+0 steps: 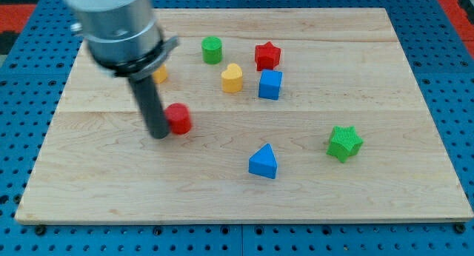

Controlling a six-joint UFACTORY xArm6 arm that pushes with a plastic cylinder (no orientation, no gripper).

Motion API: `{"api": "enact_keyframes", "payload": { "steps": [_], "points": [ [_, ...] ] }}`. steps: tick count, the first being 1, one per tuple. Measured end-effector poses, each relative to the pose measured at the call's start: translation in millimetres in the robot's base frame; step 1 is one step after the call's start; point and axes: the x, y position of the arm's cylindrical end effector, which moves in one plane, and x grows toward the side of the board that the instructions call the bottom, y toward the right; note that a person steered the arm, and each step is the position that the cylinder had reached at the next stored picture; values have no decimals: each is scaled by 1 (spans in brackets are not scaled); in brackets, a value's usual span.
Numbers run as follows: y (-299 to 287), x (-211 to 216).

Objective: Push the blue triangle below the yellow hexagon

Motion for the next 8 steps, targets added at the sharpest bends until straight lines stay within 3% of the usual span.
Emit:
{"api": "enact_keyframes", "payload": {
  "steps": [1,2,4,5,6,8],
  "points": [
    [17,12],
    [80,27],
    [143,18],
    [225,42],
    [170,79],
    [56,47]
  ]
}}
